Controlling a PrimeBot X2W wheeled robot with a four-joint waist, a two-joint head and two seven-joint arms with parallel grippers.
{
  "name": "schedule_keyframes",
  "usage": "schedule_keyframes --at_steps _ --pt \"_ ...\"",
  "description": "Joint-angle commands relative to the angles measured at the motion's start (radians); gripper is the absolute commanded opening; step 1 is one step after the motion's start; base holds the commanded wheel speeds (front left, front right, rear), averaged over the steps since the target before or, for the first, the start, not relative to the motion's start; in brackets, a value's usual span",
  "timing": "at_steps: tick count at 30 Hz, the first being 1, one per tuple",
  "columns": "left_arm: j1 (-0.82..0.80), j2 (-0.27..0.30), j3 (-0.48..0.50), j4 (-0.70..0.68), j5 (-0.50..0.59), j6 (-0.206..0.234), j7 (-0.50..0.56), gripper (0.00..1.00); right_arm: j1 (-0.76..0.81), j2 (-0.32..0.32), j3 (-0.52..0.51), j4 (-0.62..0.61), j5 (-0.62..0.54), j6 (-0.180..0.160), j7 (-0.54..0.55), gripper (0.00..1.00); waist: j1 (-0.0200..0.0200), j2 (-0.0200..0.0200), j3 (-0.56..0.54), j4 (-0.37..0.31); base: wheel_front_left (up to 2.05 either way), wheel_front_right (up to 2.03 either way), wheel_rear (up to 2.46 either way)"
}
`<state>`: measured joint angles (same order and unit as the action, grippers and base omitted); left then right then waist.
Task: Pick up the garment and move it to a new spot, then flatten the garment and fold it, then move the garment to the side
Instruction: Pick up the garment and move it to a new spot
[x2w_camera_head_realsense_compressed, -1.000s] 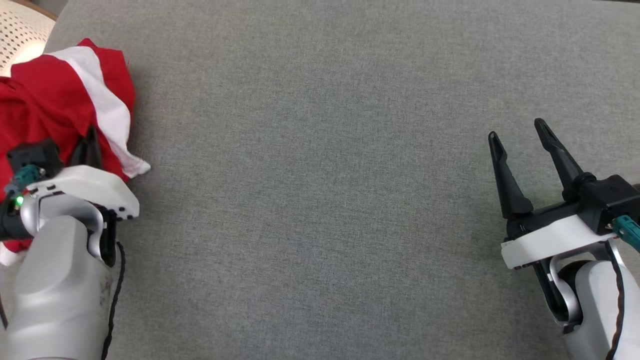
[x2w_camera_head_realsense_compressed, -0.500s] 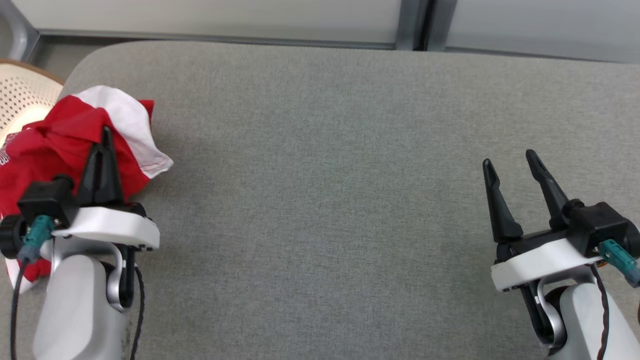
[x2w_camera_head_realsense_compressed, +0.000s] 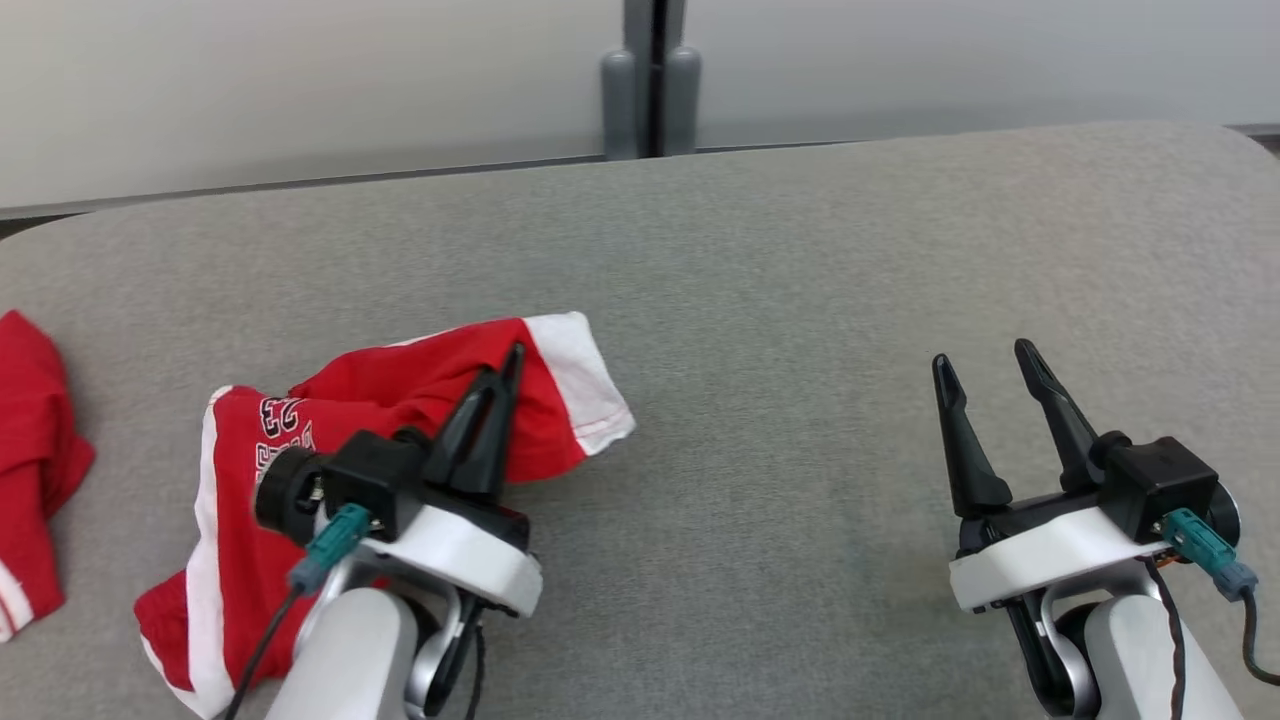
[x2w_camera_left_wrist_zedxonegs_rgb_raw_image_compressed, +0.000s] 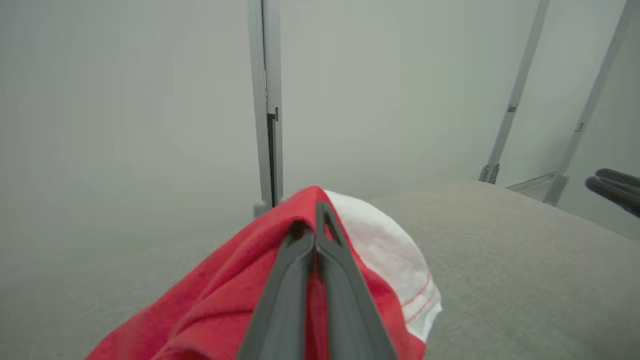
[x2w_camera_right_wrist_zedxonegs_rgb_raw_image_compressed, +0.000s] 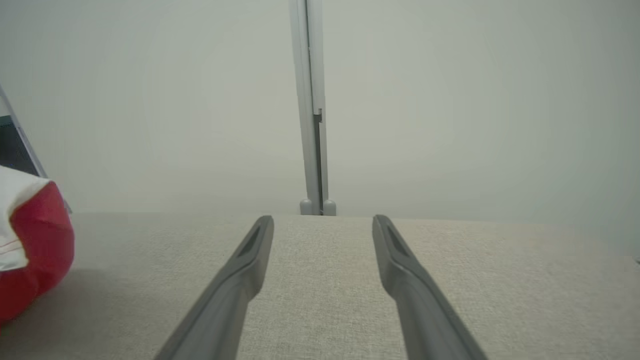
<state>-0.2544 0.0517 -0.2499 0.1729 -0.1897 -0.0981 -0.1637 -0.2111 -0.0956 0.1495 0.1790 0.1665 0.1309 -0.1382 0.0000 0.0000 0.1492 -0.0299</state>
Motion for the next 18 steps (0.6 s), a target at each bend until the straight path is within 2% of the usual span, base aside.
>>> schedule_keyframes --at_steps 1,8,13,14,15,16,18 --pt "-0.024 0.002 -0.017 -0.006 -0.009 -0.005 0.002 0.0 -0.012 0.001 0.003 0.001 0.004 0.0 -0.007 1.0 0.0 0.0 0.019 -0.086 0.0 0.0 0.0" --pt "-0.13 0.003 -0.221 -0.004 -0.059 0.008 0.022 0.0 -0.023 0.019 -0.004 0.028 0.029 0.0 -0.039 1.0 0.0 0.0 0.091 -0.254 0.0 0.0 0.0" --pt "-0.173 0.003 -0.325 0.073 -0.083 0.012 0.065 0.0 -0.025 0.032 -0.013 0.053 0.044 0.0 -0.065 1.0 0.0 0.0 0.145 -0.31 0.0 0.0 0.0" --pt "-0.178 0.004 -0.337 0.096 -0.081 0.011 0.073 0.09 -0.027 0.035 -0.012 0.057 0.049 0.0 -0.07 1.0 0.0 0.0 0.151 -0.314 0.0 0.0 0.0" --pt "-0.184 0.003 -0.348 0.114 -0.078 0.014 0.076 0.36 -0.029 0.035 -0.011 0.061 0.051 0.0 -0.075 1.0 0.0 0.0 0.156 -0.315 0.0 0.0 0.0" --pt "-0.191 0.001 -0.359 0.128 -0.068 0.014 0.072 1.0 -0.032 0.035 -0.011 0.066 0.051 0.0 -0.079 1.0 0.0 0.0 0.16 -0.315 0.0 0.0 0.0" --pt "-0.194 0.001 -0.375 0.155 -0.059 0.012 0.06 1.0 -0.035 0.038 -0.012 0.077 0.05 0.0 -0.086 1.0 0.0 0.0 0.161 -0.306 0.0 0.0 0.0"
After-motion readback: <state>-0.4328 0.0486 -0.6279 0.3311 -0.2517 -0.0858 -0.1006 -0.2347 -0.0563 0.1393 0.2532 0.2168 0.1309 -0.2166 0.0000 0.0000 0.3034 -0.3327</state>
